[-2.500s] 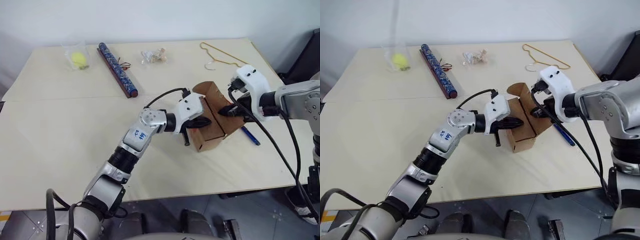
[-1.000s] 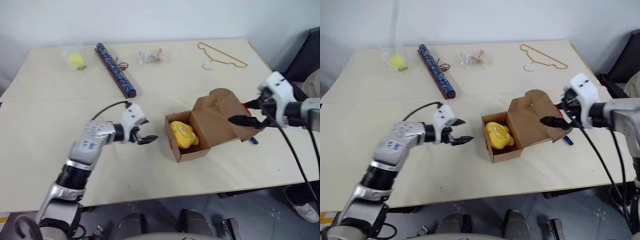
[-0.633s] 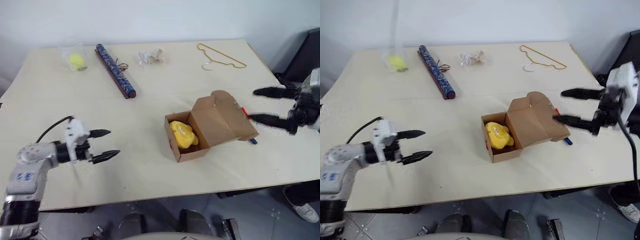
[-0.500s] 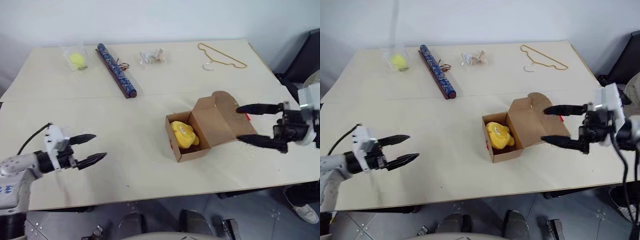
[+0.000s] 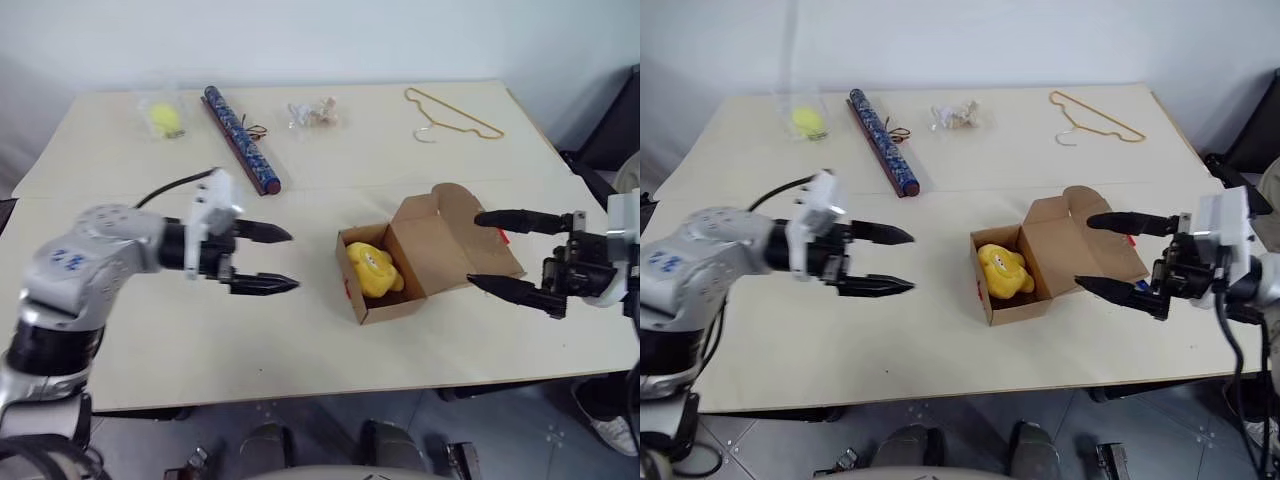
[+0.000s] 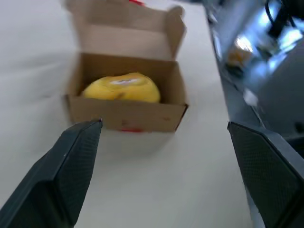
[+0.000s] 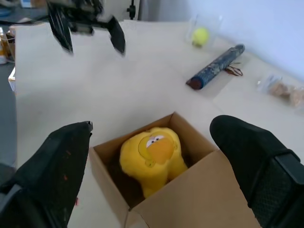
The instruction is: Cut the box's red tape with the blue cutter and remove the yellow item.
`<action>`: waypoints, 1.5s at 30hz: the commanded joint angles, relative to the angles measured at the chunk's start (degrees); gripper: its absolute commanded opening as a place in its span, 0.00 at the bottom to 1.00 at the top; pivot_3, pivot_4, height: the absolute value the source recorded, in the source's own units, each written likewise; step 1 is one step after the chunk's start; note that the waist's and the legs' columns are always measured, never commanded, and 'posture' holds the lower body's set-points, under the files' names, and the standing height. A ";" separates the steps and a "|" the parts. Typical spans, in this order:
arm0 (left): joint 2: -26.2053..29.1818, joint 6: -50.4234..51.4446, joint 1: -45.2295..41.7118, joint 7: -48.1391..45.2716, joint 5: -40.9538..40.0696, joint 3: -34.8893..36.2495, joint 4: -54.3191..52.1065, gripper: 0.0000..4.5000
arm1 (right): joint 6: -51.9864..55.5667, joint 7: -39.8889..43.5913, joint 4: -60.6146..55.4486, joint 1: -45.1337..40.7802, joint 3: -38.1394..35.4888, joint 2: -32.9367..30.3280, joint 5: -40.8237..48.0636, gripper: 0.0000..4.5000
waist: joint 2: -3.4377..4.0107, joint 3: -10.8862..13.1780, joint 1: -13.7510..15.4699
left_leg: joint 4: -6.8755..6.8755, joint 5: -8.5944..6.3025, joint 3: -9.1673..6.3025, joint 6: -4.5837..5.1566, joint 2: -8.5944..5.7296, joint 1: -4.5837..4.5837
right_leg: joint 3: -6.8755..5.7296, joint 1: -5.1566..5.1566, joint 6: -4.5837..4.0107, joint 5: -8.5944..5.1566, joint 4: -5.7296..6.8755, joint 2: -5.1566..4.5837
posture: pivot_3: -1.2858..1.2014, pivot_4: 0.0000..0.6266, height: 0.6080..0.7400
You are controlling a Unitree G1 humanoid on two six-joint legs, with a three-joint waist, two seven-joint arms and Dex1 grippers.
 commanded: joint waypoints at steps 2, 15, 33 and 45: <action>-13.73 -5.92 -12.66 3.49 12.61 -13.82 13.86 1.00 | -0.78 -1.05 -3.31 3.54 -4.49 -0.78 0.24 1.00 | -0.23 0.13 0.87 | 0.08 0.02 -0.06 0.03 -0.02 -0.06 | -0.02 0.07 0.00 0.00 -0.05 0.01 | 0.52 0.24 1.00; -26.02 -27.28 -19.63 2.21 32.94 -24.30 36.86 0.80 | 3.07 -8.75 -13.19 15.71 -10.15 1.13 3.23 1.00 | -0.39 0.24 0.04 | 0.07 -0.01 -0.32 0.07 -0.05 -0.10 | 0.08 -0.08 0.01 0.01 -0.14 0.09 | 0.52 0.24 1.00; -35.04 -38.01 -22.19 -0.30 17.47 2.63 47.81 0.00 | -4.68 -13.97 -11.31 13.85 -5.83 7.49 0.00 1.00 | -0.43 0.26 -0.01 | 0.53 -0.08 -0.40 0.18 -0.05 -0.20 | 0.15 -0.05 0.00 0.01 0.10 0.07 | 0.52 0.24 1.00; -14.15 -39.92 1.95 -0.13 11.21 20.26 29.65 0.00 | -5.81 -13.70 -8.85 3.15 8.26 12.21 0.32 1.00 | -0.41 0.27 -1.86 | 0.49 -0.07 -0.44 0.16 -0.05 -0.05 | 0.23 -0.08 0.01 0.01 0.36 0.08 | 0.52 0.24 1.00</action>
